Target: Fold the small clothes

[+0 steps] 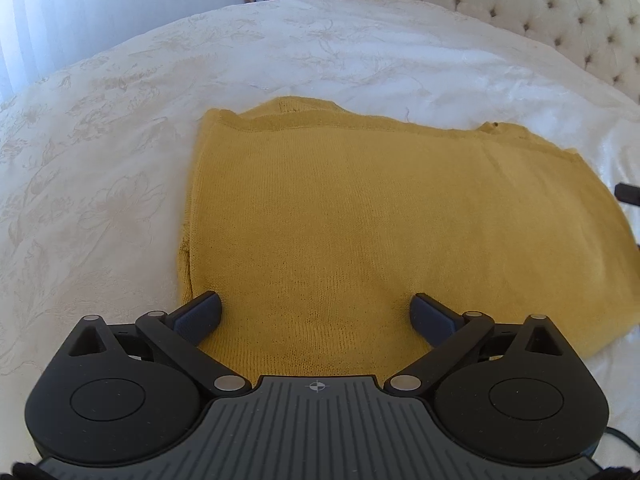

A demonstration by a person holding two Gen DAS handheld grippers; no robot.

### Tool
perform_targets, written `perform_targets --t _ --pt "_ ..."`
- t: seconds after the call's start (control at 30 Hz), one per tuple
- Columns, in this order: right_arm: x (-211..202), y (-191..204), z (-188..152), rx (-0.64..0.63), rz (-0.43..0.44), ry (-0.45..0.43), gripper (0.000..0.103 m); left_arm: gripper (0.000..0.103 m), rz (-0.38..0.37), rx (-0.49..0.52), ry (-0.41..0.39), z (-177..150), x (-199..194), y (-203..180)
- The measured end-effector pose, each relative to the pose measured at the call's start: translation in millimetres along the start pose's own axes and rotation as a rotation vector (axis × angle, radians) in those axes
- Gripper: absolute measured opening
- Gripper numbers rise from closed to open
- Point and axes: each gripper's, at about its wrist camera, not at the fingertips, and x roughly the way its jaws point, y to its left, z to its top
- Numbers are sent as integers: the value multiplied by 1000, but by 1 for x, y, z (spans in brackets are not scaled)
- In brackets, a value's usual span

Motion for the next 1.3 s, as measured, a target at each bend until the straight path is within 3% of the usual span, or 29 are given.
perform_targets --t 0.1,0.27,0.47,0.57,0.73,0.83,1.03,1.3 --pt "-4 10 0 -27 -38 31 102 102 -24 -58 -32 9 -13 5" --pt "-13 17 -2 -39 -100 11 102 102 -70 -54 -94 46 -20 -15" --pt "-26 38 -2 -181 -232 -88 102 102 -84 10 -111 78 8 -66" --pt "-33 53 -4 -270 -269 -143 102 102 -48 62 -66 82 34 -88" --pt "-40 70 -7 -345 -235 -181 102 102 30 52 34 77 73 -97" --pt "-39 73 -7 -345 -212 -176 102 103 63 121 53 69 85 -104" --pt "-42 74 -7 -331 -183 -183 102 102 68 115 82 69 73 -104" --pt "-55 72 -5 -302 -150 -209 102 102 54 178 103 27 35 -109"
